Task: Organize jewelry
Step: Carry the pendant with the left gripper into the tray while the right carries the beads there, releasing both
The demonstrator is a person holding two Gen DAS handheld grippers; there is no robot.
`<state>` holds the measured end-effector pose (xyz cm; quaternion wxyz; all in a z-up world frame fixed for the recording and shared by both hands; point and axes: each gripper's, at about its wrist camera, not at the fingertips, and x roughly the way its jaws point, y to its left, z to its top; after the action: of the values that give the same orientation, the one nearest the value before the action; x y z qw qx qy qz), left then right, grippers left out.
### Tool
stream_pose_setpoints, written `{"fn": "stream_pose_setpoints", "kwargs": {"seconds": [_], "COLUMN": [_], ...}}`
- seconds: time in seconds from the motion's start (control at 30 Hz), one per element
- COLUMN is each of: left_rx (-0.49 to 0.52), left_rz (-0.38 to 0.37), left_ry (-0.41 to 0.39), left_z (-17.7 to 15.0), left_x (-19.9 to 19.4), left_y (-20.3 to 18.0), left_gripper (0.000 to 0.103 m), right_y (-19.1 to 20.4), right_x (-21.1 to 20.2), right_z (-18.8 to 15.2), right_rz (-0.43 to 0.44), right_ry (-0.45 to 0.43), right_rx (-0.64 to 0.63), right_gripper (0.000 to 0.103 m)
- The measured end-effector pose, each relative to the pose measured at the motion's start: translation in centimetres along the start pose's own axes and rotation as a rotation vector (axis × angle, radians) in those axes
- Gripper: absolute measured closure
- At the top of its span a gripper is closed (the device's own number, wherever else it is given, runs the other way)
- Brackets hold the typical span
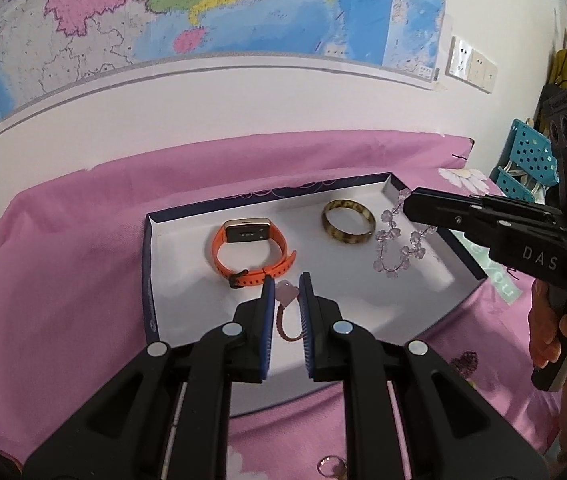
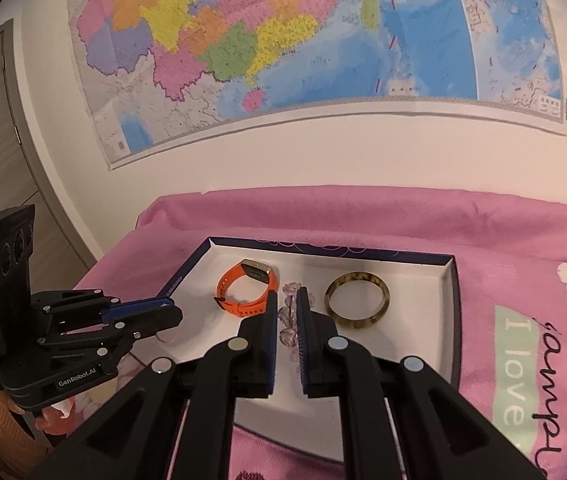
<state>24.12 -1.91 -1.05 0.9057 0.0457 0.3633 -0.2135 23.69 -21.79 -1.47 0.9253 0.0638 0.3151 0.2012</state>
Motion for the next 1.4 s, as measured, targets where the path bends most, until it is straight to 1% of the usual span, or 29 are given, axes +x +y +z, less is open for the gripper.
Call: {"fn": "stream_pose_setpoints", "kwargs": {"seconds": [0.23, 0.4, 0.53, 0.63, 0.77, 1.0, 1.03, 1.1, 1.17, 1.23, 1.27, 1.3, 1.4], "left_rx": [-0.008, -0.006, -0.014, 0.002, 0.004, 0.008, 0.01, 0.011, 0.008, 0.003, 0.0, -0.004, -0.013], "left_rz": [0.01, 0.021, 0.027, 0.041, 0.046, 0.069, 0.07, 0.075, 0.078, 0.088, 0.087, 0.085, 0.082], "left_ry": [0.016, 0.046, 0.075, 0.087, 0.092, 0.126, 0.126, 0.12, 0.116, 0.109, 0.105, 0.101, 0.092], "left_z": [0.4, 0.3, 0.1, -0.1, -0.3, -0.6, -0.6, -0.6, -0.6, -0.5, -0.6, -0.5, -0.4], "left_x": [1.6, 3.1, 4.4, 5.2, 5.5, 6.8, 6.9, 7.0, 7.0, 6.9, 6.8, 6.6, 5.9], "left_y": [0.3, 0.4, 0.6, 0.3, 0.3, 0.3, 0.2, 0.2, 0.3, 0.4, 0.5, 0.6, 0.8], "left_gripper": [0.09, 0.09, 0.09, 0.09, 0.09, 0.089, 0.088, 0.086, 0.082, 0.076, 0.075, 0.073, 0.071], "right_y": [-1.2, -2.1, -2.5, -2.7, -3.1, -3.9, -4.0, -4.1, -4.2, -4.3, -4.3, -4.4, -4.1], "right_x": [1.8, 2.8, 3.3, 3.6, 3.8, 4.1, 4.2, 4.1, 4.1, 3.8, 3.6, 3.4, 2.4], "right_z": [0.0, -0.2, -0.4, -0.5, -0.8, -1.4, -1.5, -1.6, -1.6, -1.7, -1.7, -1.7, -1.8], "right_rz": [-0.007, -0.034, -0.049, -0.067, -0.084, -0.108, -0.114, -0.116, -0.125, -0.131, -0.136, -0.138, -0.148], "right_ry": [0.031, 0.053, 0.069, 0.083, 0.105, 0.146, 0.153, 0.156, 0.156, 0.15, 0.144, 0.14, 0.12], "right_rx": [0.038, 0.058, 0.064, 0.063, 0.07, 0.086, 0.089, 0.092, 0.093, 0.092, 0.09, 0.09, 0.077], "right_gripper": [0.095, 0.095, 0.095, 0.095, 0.095, 0.095, 0.093, 0.093, 0.092, 0.09, 0.089, 0.087, 0.077]}}
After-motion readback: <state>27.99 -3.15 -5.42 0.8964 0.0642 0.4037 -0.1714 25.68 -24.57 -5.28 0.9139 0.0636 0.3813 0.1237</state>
